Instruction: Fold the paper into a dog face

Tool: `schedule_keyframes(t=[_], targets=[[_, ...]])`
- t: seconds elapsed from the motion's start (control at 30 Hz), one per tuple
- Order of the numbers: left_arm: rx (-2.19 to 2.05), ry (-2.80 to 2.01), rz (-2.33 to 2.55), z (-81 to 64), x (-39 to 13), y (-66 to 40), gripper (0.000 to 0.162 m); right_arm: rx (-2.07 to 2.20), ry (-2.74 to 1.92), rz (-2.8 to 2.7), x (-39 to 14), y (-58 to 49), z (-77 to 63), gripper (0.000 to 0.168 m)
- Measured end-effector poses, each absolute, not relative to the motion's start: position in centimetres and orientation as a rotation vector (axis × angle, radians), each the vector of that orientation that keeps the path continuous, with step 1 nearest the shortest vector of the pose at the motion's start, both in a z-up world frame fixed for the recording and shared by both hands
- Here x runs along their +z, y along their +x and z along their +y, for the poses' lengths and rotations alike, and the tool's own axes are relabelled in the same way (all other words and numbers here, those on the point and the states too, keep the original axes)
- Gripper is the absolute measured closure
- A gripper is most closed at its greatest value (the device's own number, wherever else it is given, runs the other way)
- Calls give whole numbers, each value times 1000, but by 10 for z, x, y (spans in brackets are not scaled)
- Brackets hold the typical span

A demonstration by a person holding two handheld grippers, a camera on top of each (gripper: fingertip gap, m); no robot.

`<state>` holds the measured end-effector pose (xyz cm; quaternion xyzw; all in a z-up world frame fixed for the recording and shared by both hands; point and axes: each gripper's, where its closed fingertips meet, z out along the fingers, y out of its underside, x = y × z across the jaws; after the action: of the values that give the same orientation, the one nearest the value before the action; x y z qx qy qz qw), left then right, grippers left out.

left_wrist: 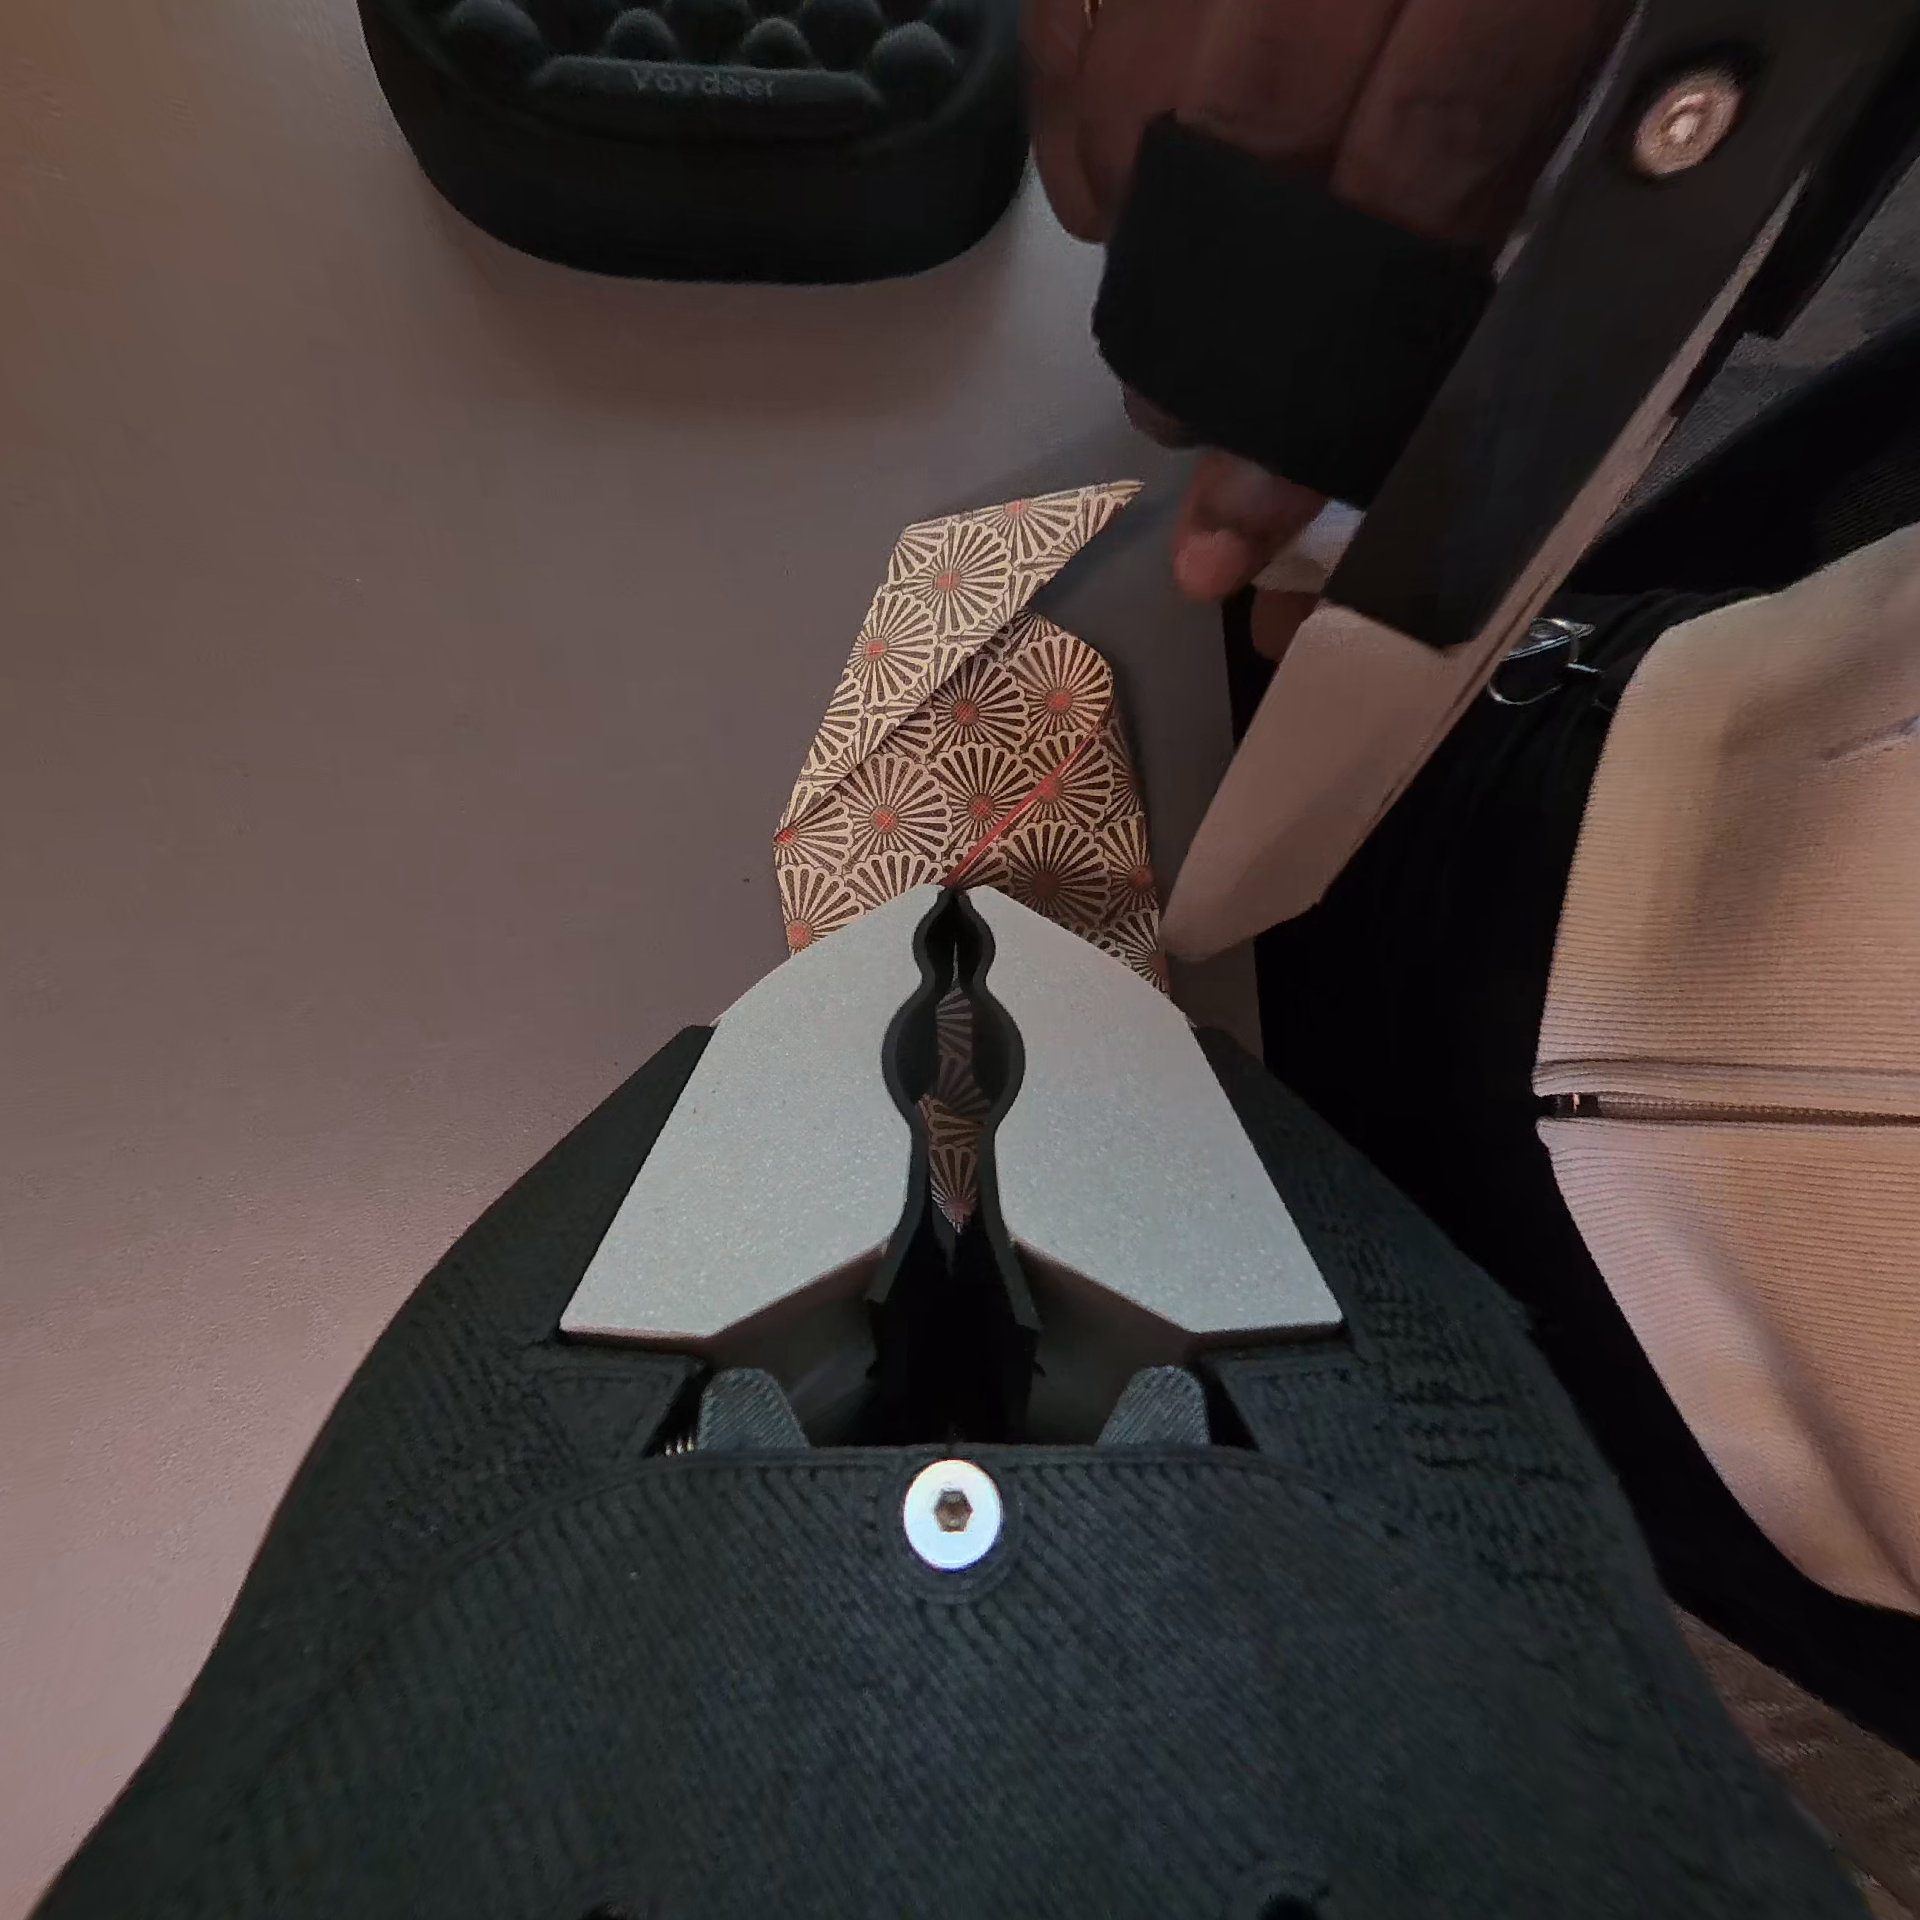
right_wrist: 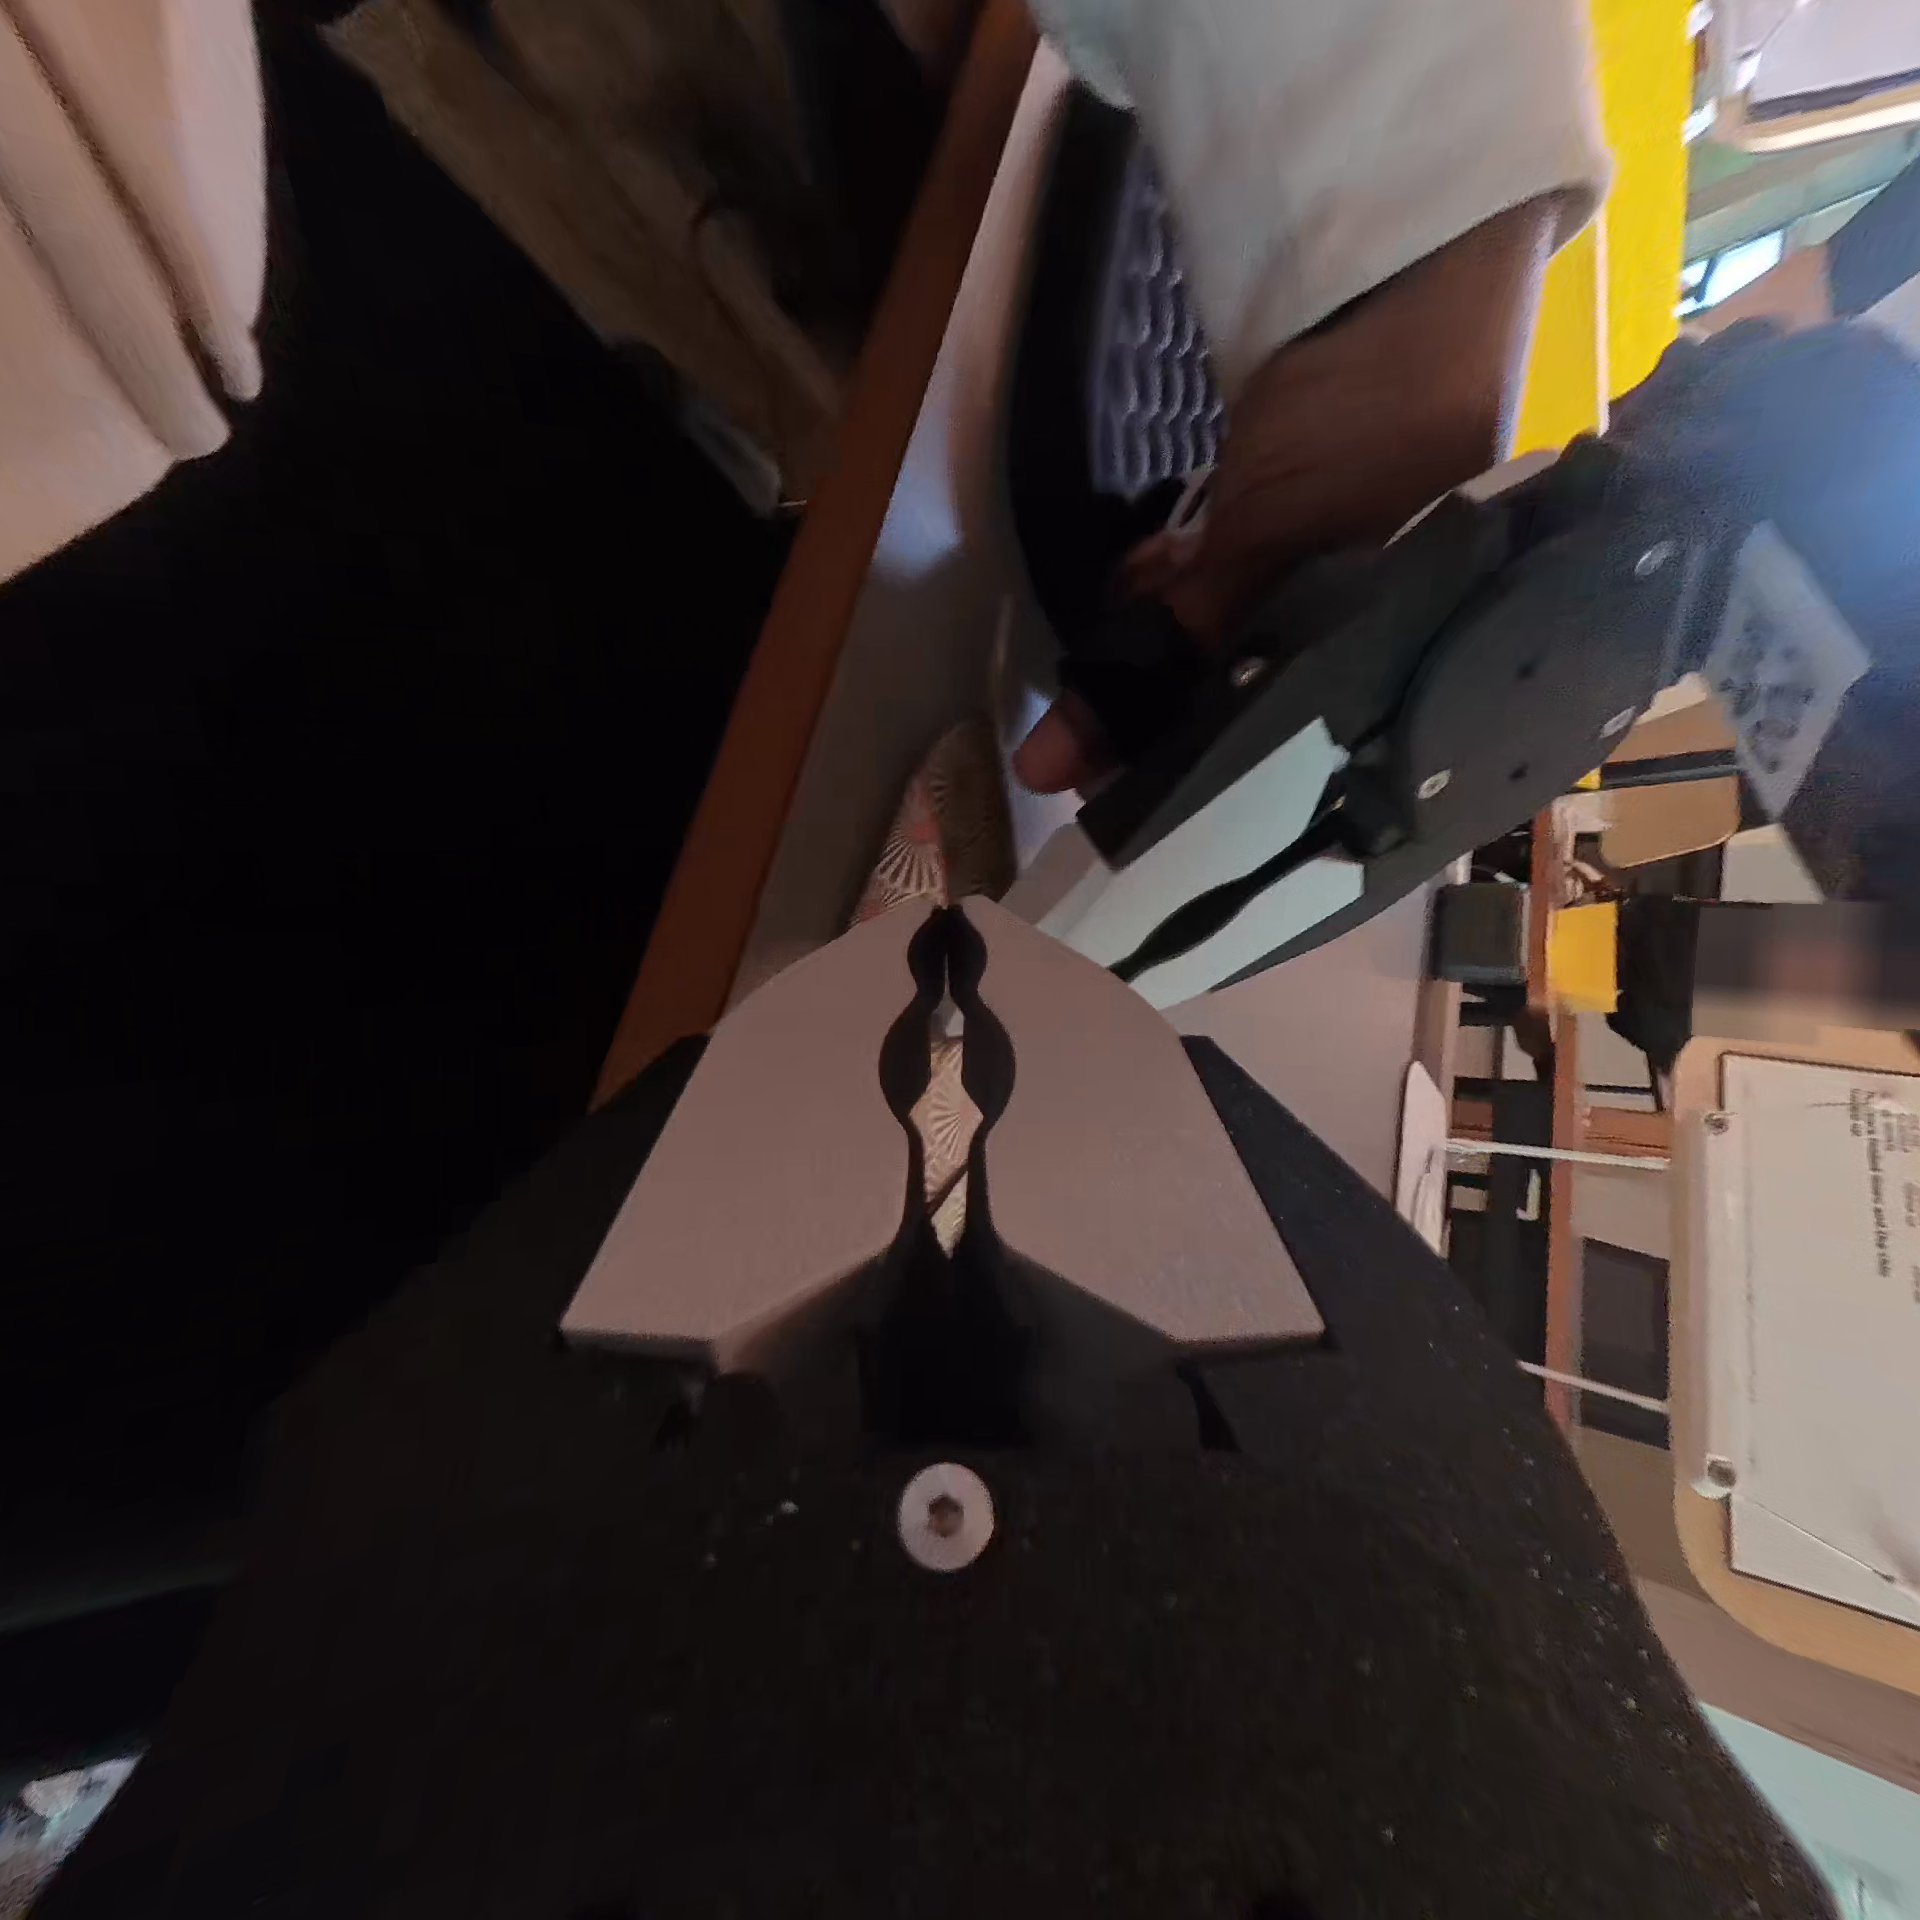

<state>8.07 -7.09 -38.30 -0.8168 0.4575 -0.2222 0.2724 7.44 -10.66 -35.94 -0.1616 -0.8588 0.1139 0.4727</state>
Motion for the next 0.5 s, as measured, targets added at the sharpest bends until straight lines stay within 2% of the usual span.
schedule_keyframes(t=[0.13,0.3,0.5], targets=[[-646,-2218,1213,-71,-383,81,162,78,-302,-2121,-376,62,-100,168],[-641,-2212,1215,-71,-383,81,162,265,-190,-2153,-376,64,-130,168],[-686,-2227,1196,-71,-383,81,162,258,-299,-2107,-369,50,-115,168]])
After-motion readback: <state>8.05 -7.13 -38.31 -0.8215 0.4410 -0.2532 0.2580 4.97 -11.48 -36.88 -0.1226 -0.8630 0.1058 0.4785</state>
